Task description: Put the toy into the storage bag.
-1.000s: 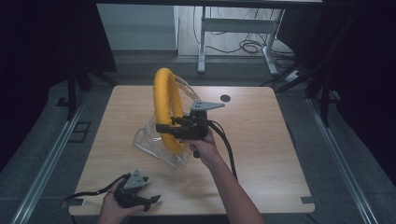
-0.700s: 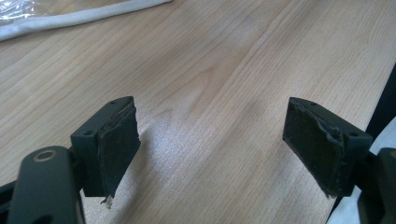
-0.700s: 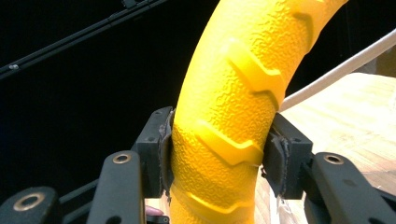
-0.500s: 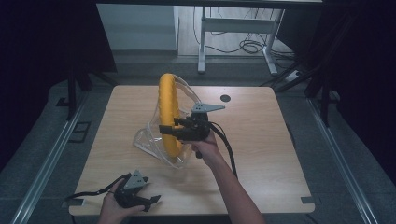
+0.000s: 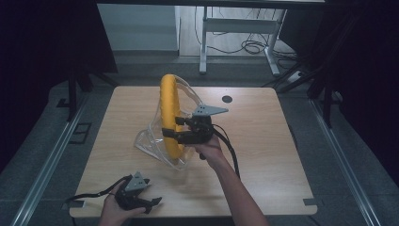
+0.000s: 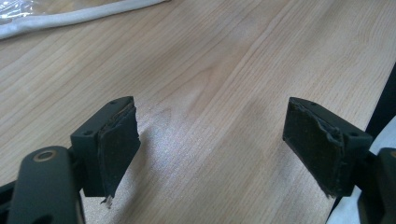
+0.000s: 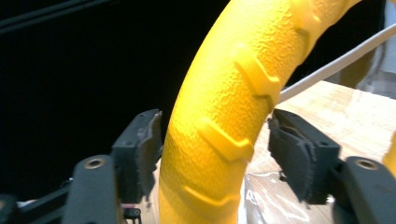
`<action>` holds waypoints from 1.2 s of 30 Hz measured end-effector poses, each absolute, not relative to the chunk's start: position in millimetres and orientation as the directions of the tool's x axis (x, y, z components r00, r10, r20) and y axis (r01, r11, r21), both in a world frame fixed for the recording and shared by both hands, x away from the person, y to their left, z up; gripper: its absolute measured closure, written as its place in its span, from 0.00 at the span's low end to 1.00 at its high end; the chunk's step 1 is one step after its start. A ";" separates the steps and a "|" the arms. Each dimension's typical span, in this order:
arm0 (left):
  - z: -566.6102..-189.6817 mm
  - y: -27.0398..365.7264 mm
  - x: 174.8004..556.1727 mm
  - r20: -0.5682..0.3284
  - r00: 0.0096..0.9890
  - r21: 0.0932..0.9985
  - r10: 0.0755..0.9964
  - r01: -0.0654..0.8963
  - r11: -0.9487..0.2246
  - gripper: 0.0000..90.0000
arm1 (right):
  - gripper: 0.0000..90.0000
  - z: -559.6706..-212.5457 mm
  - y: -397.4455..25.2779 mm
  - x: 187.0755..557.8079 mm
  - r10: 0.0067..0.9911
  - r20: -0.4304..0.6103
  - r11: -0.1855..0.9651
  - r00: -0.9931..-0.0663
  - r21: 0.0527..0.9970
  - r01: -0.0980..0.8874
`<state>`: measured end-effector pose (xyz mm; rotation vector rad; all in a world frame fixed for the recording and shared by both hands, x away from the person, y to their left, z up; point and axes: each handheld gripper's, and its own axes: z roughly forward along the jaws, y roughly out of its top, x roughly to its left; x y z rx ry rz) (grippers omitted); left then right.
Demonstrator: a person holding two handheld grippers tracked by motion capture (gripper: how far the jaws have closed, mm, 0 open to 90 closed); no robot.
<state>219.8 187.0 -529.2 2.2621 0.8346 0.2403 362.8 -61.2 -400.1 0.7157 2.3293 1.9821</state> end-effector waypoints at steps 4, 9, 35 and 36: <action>-529.3 186.9 219.7 -0.063 0.774 0.673 0.630 0.499 -0.546 0.20 | 0.31 -399.7 -66.3 356.2 0.353 0.258 0.119 -0.899 0.941 0.317; -529.8 186.9 219.5 -0.059 0.774 0.672 0.630 0.497 -0.548 0.20 | 0.31 -401.1 -75.7 349.3 0.358 0.237 0.129 -0.903 0.945 0.299; -529.3 187.2 219.9 -0.054 0.765 0.673 0.642 0.503 -0.543 0.20 | 0.33 -467.1 -180.3 311.4 0.541 0.103 0.306 -0.835 0.900 0.310; -529.4 187.1 220.0 -0.054 0.765 0.673 0.641 0.503 -0.543 0.20 | 0.34 -470.5 -182.6 311.0 0.545 0.109 0.309 -0.831 0.896 0.320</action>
